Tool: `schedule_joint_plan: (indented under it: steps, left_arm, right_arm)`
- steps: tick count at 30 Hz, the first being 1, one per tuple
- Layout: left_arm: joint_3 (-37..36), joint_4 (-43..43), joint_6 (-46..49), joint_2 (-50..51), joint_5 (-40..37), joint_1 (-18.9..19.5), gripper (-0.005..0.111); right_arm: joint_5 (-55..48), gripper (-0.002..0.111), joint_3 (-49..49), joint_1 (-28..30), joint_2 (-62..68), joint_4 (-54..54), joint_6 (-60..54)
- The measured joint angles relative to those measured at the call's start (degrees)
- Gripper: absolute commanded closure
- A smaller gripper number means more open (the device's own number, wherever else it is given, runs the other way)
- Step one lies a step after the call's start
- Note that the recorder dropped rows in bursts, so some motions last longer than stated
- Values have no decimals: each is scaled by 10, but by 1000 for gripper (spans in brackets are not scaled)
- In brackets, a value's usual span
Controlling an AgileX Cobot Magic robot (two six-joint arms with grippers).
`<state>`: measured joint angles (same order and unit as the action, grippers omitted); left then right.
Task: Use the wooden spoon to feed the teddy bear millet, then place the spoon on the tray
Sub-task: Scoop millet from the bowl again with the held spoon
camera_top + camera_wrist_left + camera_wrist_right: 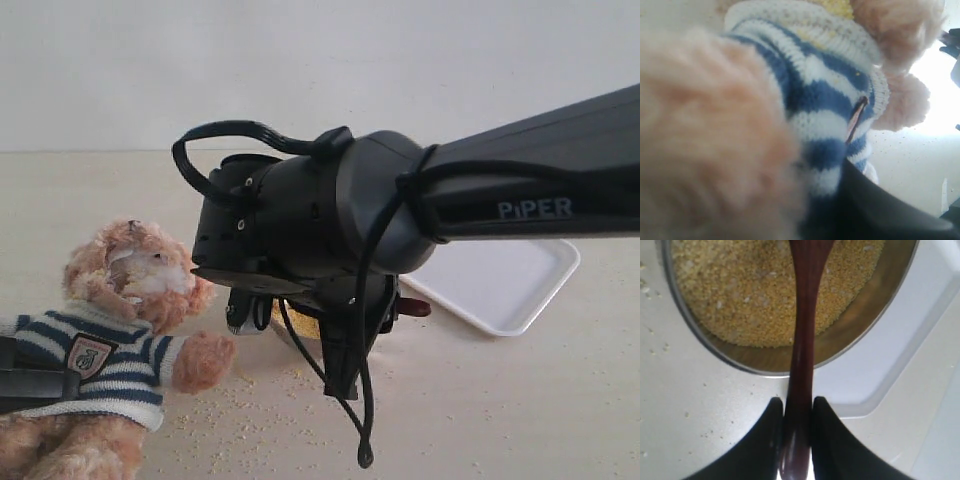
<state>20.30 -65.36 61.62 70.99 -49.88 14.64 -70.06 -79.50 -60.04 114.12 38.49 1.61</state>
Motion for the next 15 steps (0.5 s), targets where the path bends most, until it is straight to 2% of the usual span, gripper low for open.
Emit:
schedule_joint_plan:
  steps: [15]
  left_arm:
    - [0, 0, 0, 0, 0, 0, 102]
  right_arm:
    - [0, 108, -3, 12, 0, -100, 2]
